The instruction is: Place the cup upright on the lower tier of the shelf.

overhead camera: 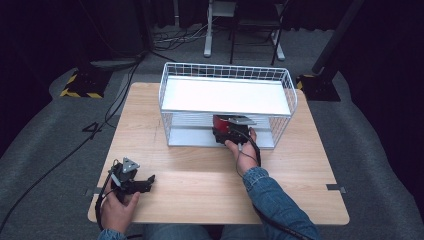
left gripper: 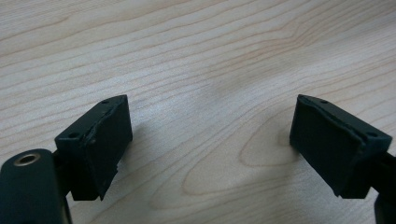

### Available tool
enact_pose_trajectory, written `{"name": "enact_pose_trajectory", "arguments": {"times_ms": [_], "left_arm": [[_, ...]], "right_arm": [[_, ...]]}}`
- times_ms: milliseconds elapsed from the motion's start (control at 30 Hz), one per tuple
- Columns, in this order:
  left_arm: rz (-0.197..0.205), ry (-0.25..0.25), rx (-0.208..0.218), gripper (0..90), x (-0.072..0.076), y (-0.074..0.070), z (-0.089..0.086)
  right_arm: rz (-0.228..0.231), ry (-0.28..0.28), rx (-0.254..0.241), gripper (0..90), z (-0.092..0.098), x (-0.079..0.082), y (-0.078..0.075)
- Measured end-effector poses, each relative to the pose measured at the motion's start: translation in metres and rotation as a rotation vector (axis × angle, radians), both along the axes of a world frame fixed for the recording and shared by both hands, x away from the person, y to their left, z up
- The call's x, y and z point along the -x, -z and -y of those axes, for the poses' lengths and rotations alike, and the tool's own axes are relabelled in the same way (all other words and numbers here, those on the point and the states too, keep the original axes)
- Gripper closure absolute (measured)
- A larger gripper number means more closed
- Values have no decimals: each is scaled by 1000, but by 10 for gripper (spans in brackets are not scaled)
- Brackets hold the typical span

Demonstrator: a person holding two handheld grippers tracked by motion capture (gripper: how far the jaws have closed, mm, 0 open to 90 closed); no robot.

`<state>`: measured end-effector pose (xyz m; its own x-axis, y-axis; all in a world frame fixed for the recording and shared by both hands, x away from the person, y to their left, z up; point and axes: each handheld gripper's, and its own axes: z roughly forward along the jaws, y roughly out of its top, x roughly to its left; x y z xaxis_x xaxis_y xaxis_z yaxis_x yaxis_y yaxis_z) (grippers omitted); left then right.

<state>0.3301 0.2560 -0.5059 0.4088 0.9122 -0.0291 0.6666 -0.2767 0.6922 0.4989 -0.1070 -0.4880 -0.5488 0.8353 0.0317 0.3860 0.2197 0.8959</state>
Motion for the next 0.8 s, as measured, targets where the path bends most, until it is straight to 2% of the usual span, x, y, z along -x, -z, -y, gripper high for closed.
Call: {"name": "enact_pose_trajectory", "arguments": {"times_ms": [300,567,800], "left_arm": [[0,-1,0,134,0,0,0],[3,-2,2,133,0,0,0],[2,-1,1,133,0,0,0]], "right_arm": [[-5,-9,8,159,7,6,3],[-23,-14,23,159,18,21,-1],[-43,-43,29,159,33,38,-7]]}}
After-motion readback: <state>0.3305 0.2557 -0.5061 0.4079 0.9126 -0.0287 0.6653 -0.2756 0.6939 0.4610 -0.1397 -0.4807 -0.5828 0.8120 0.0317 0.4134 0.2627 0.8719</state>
